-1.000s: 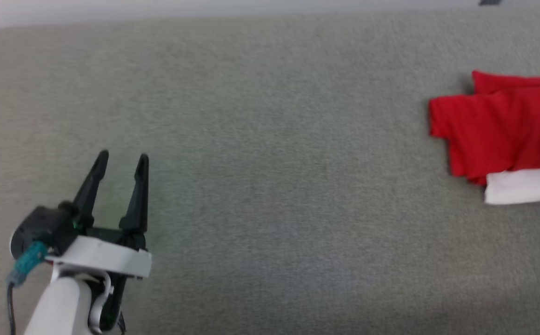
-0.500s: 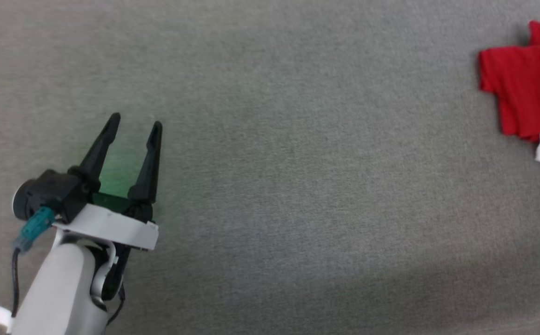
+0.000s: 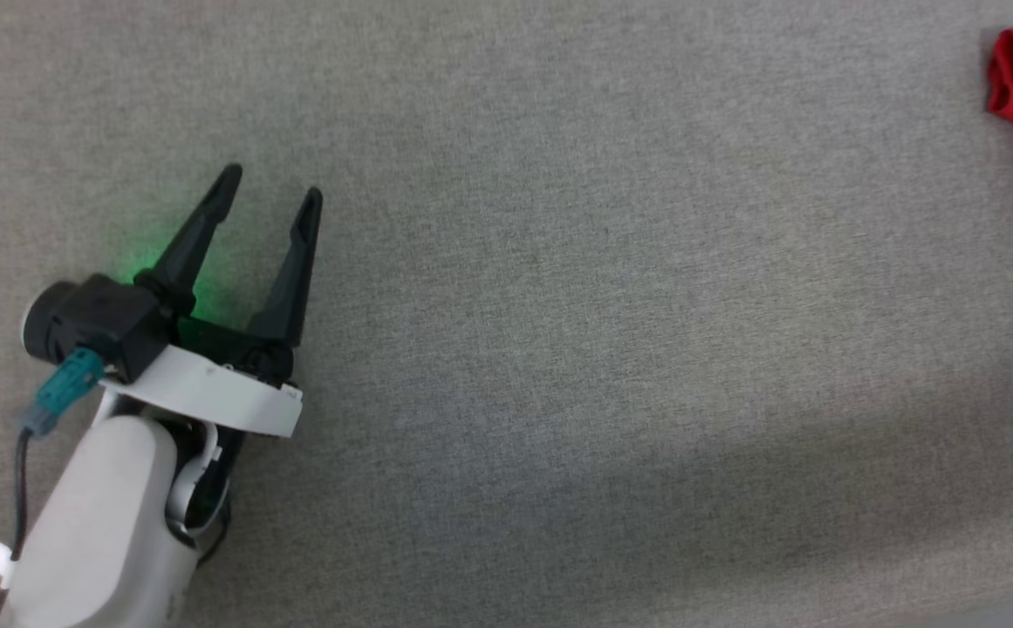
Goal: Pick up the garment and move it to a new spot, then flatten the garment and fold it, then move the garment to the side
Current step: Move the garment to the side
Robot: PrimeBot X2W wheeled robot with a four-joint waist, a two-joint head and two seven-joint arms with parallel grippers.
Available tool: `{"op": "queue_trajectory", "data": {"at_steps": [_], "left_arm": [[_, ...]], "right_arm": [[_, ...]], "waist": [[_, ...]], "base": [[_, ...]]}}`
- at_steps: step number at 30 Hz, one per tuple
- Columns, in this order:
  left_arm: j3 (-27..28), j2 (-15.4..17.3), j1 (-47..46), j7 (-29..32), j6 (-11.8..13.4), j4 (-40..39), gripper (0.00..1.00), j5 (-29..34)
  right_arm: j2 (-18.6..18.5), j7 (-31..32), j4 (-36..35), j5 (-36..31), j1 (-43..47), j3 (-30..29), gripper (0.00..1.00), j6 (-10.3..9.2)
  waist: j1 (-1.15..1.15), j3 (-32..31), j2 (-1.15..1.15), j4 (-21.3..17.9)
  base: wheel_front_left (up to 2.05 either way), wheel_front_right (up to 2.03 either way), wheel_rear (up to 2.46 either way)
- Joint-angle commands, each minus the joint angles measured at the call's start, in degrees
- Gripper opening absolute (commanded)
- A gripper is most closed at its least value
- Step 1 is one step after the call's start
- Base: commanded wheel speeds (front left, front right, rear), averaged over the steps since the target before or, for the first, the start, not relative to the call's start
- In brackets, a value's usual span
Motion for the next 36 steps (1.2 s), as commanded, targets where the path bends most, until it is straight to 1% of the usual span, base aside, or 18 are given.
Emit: {"op": "queue_trajectory", "data": {"at_steps": [1, 4, 11, 12, 15, 16, 18, 19, 21, 29, 32, 36], "left_arm": [[-0.1, 0.3, -0.7, 0.1, -0.2, 0.8, 1.0, -0.3], [-0.4, 0.6, -1.0, 0.1, -0.2, 1.3, 1.0, -0.5], [-0.8, 0.9, -1.5, 0.1, -0.1, 1.9, 1.0, -1.0], [-0.8, 0.9, -1.5, 0.1, -0.1, 1.9, 1.0, -1.0], [-0.7, 0.8, -1.4, 0.1, -0.1, 1.9, 1.0, -1.2], [-0.7, 0.8, -1.4, 0.1, -0.1, 1.9, 1.0, -1.2], [-0.2, 0.6, -0.9, 0.1, -0.1, 1.6, 1.0, -1.4], [-0.1, 0.6, -0.6, 0.1, -0.1, 1.5, 1.0, -1.4], [0.2, 0.6, 0.0, 0.1, -0.1, 1.4, 1.0, -1.6], [1.6, -0.6, 1.9, 0.0, -0.1, 0.9, 1.0, -2.0], [2.4, -1.1, 3.2, 0.0, -0.2, 1.0, 1.0, -1.9], [4.0, -1.9, 5.5, 0.0, -0.2, 0.8, 1.0, -2.0]], "right_arm": [[1.0, -1.0, 1.8, -1.2, -1.3, -0.6, 0.0, -0.12], [3.3, -1.5, 4.6, -2.3, -2.3, -1.2, 0.0, -0.12], [6.1, -4.1, 9.3, -4.5, -4.8, -3.3, 0.0, -0.12], [6.3, -4.6, 9.7, -4.9, -5.2, -3.7, 0.03, -0.12], [7.0, -5.6, 11.1, -5.4, -5.8, -4.6, 0.31, -0.12], [7.0, -5.6, 11.1, -5.4, -5.8, -4.6, 0.31, -0.12], [7.4, -6.4, 12.1, -6.1, -6.1, -5.2, 0.69, -0.12], [7.6, -6.8, 12.4, -6.1, -6.3, -5.6, 0.8, -0.12], [7.9, -6.9, 13.0, -6.4, -6.5, -6.1, 1.0, -0.12], [8.4, -8.9, 14.9, -6.1, -5.5, -8.4, 1.0, -0.12], [9.3, -10.7, 15.8, -5.4, -4.3, -10.0, 1.0, -0.12], [10.9, -13.1, 16.2, -5.0, -2.7, -10.6, 1.0, -0.12]], "waist": [[0.0, 1.2, 0.0, 0.0], [0.0, 1.8, 0.0, 0.0], [0.0, 2.1, 0.0, 0.0], [0.0, 2.0, 0.0, 0.0], [0.0, 1.5, 0.0, 0.1], [0.0, 1.5, 0.0, 0.1], [0.0, 0.5, 0.0, 0.4], [0.0, 0.2, 0.0, 0.5], [0.0, -0.7, 0.0, 0.9], [0.0, -4.1, 0.0, 3.0], [0.0, -6.1, 0.0, 4.2], [0.0, -9.1, 0.0, 5.8]], "base": [[0.0, 0.0, 0.0], [0.0, 0.0, 0.0], [0.0, 0.0, 0.0], [0.0, 0.0, 0.0], [0.0, 0.0, 0.0], [0.0, 0.0, 0.0], [0.0, 0.0, 0.0], [0.0, 0.0, 0.0], [0.0, 0.0, 0.0], [0.0, 0.0, 0.0], [0.0, 0.0, 0.0], [0.0, 0.0, 0.0]]}}
